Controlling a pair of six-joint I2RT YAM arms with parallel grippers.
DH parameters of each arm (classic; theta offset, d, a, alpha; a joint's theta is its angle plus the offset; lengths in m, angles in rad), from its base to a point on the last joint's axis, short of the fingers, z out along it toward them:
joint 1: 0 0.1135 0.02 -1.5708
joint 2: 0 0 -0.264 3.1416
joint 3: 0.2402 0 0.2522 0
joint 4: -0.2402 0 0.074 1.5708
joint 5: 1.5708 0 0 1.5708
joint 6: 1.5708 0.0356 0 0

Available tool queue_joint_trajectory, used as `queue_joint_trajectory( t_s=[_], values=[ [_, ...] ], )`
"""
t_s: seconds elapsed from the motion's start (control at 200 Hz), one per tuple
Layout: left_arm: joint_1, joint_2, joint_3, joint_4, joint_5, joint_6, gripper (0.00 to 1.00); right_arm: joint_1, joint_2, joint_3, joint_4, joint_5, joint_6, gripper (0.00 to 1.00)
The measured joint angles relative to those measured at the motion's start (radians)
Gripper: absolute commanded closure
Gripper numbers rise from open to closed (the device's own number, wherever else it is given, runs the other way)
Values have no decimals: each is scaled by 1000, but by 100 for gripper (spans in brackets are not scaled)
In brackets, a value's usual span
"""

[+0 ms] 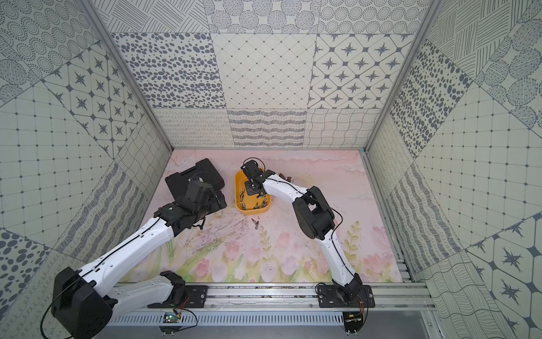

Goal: Put the bit on the desktop into the storage box
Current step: Place the screwdriver bit in the storage box.

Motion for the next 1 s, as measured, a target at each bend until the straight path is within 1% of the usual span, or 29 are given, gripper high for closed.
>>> queue_joint_trajectory(
  t_s=[0.375,0.5,0.57,0.705,0.835,1.0],
  values=[
    [0,2,2,0,8,0,1,-1,5,0,-4,18,3,89],
    [0,2,3,0,15,0,1,-1,5,0,-4,18,3,87],
    [0,2,3,0,16,0,1,-1,5,0,-4,18,4,84],
    [0,2,3,0,21,0,1,-1,5,0,-4,17,2,74],
    [0,2,3,0,30,5,1,-1,-3,-6,-3,16,-2,67],
    [0,2,7,0,50,22,1,-1,-77,-56,-6,16,-15,60]
  ],
)
